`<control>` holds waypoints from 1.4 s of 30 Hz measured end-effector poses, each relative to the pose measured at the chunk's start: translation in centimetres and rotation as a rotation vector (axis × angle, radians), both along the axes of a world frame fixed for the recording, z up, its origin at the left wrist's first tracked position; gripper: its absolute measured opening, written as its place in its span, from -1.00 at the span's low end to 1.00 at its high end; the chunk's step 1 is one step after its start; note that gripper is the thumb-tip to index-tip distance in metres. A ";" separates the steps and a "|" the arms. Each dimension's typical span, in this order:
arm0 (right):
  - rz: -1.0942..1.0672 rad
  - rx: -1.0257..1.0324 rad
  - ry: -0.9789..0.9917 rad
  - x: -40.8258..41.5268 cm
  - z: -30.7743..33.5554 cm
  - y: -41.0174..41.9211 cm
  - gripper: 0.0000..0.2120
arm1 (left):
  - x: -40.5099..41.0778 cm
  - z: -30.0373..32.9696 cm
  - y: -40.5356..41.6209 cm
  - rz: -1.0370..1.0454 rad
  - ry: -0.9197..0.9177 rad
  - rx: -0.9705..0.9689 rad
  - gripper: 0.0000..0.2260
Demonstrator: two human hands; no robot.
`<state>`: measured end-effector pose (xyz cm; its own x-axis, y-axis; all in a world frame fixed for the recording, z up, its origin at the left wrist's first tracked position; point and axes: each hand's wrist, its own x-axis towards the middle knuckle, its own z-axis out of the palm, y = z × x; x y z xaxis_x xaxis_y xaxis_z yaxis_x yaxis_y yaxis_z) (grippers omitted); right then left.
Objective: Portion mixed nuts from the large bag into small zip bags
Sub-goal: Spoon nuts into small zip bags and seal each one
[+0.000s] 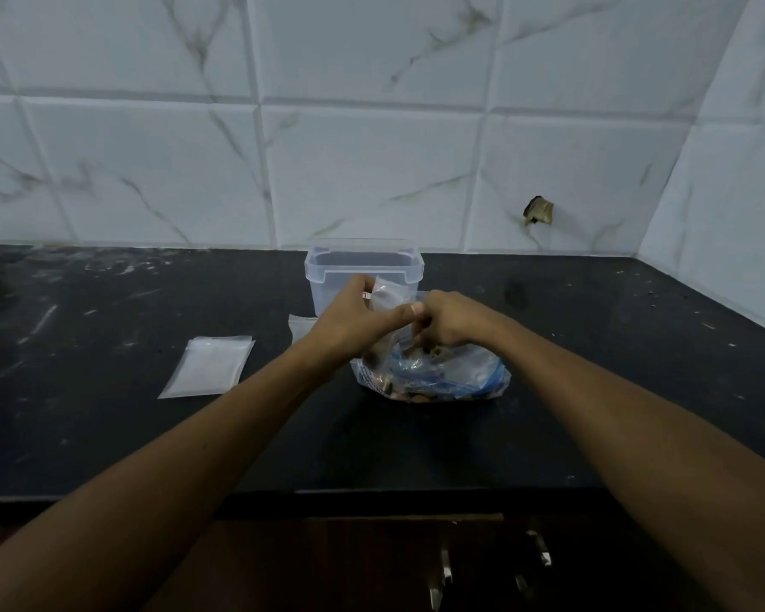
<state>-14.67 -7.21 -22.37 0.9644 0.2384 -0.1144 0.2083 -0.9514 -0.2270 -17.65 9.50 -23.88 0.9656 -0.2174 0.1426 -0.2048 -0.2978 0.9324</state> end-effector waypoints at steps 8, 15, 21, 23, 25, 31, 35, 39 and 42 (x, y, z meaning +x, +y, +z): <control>0.027 0.115 0.128 -0.2 0.1 -0.8 -0.91 | -0.2 -0.2 0.0 0.012 -0.008 0.041 -0.43; -0.100 0.162 0.173 -0.4 2.6 -2.3 -0.89 | -0.1 -0.2 0.3 0.016 0.007 0.040 -0.52; -0.249 0.310 0.206 -0.4 4.7 -5.0 -0.89 | -0.1 -0.1 0.2 0.025 0.017 0.088 -0.50; -0.270 0.359 0.198 -0.6 5.4 -5.8 -0.86 | -0.1 0.0 0.1 0.038 -0.001 0.110 -0.48; -0.271 0.381 0.185 -0.9 6.2 -6.4 -0.85 | -0.3 0.2 -0.2 0.059 -0.048 0.172 -0.48; -0.275 0.422 0.135 -1.4 9.0 -6.6 -0.85 | -0.5 0.4 -1.6 0.114 -0.162 0.347 -0.44; -0.226 0.350 0.066 -2.1 9.8 -4.9 -0.88 | -0.5 0.4 -2.2 0.144 -0.184 0.404 -0.42; -0.028 0.068 -0.182 -3.3 10.1 -1.9 -0.91 | -0.6 0.7 -2.4 0.164 -0.172 0.410 -0.43; 0.110 -0.221 -0.436 -4.8 10.2 0.6 -0.93 | -0.5 0.9 -2.3 0.168 -0.141 0.343 -0.44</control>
<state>-19.46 -6.56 -12.21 0.9042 0.3569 0.2346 0.3407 -0.9340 0.1080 -18.18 7.23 -23.00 0.9678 -0.1161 0.2232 -0.2457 -0.6272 0.7391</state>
